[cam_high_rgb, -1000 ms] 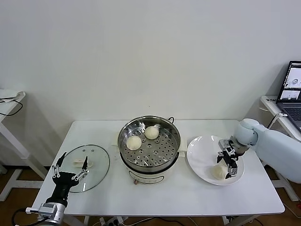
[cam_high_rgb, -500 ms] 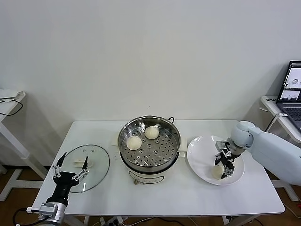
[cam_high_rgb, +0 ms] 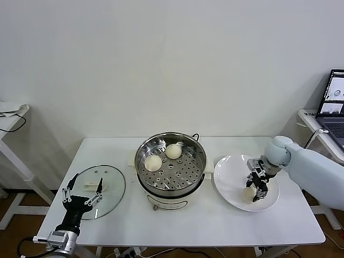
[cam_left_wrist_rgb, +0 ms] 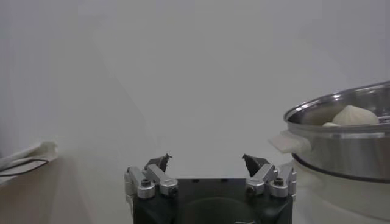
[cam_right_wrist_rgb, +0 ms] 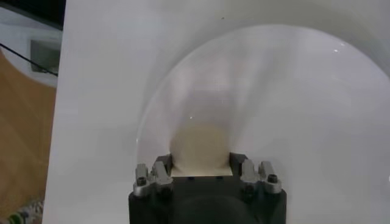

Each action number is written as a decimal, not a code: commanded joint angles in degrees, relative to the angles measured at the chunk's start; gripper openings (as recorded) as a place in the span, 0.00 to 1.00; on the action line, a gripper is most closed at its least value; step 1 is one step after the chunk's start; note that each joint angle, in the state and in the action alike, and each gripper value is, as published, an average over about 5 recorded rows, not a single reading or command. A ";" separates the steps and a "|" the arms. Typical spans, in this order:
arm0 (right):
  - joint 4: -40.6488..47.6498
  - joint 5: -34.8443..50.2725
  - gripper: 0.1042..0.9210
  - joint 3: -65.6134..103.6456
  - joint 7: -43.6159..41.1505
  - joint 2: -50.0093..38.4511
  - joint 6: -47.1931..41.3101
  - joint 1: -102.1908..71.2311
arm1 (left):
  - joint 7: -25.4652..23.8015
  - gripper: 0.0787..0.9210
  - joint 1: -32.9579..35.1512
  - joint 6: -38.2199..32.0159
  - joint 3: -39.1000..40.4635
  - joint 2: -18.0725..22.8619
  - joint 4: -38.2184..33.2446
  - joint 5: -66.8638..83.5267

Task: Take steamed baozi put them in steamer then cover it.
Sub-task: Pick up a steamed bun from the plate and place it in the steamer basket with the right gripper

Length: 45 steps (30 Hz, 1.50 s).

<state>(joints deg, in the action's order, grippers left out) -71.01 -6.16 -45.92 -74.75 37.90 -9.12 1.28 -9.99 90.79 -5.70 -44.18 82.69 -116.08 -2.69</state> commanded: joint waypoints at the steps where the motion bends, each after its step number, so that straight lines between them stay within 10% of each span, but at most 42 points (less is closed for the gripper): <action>1: -3.31 6.84 0.65 -9.64 -2.19 -1.22 1.81 18.77 | 0.13 0.88 -0.07 0.17 0.59 -0.19 -0.12 -0.28; 18: -10.01 6.24 0.65 -24.89 -2.21 15.62 30.15 46.35 | -0.18 0.88 -0.43 0.31 -0.30 -0.69 0.13 -0.10; 45: -13.17 -0.70 0.65 -28.22 6.87 31.97 38.87 35.84 | -0.96 0.88 -0.77 0.17 -3.12 -1.00 1.24 0.91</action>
<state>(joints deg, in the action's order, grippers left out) -82.90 -5.84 -73.14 -69.32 66.06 27.26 39.43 -10.90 90.08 -5.52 -47.01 81.78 -114.96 -1.89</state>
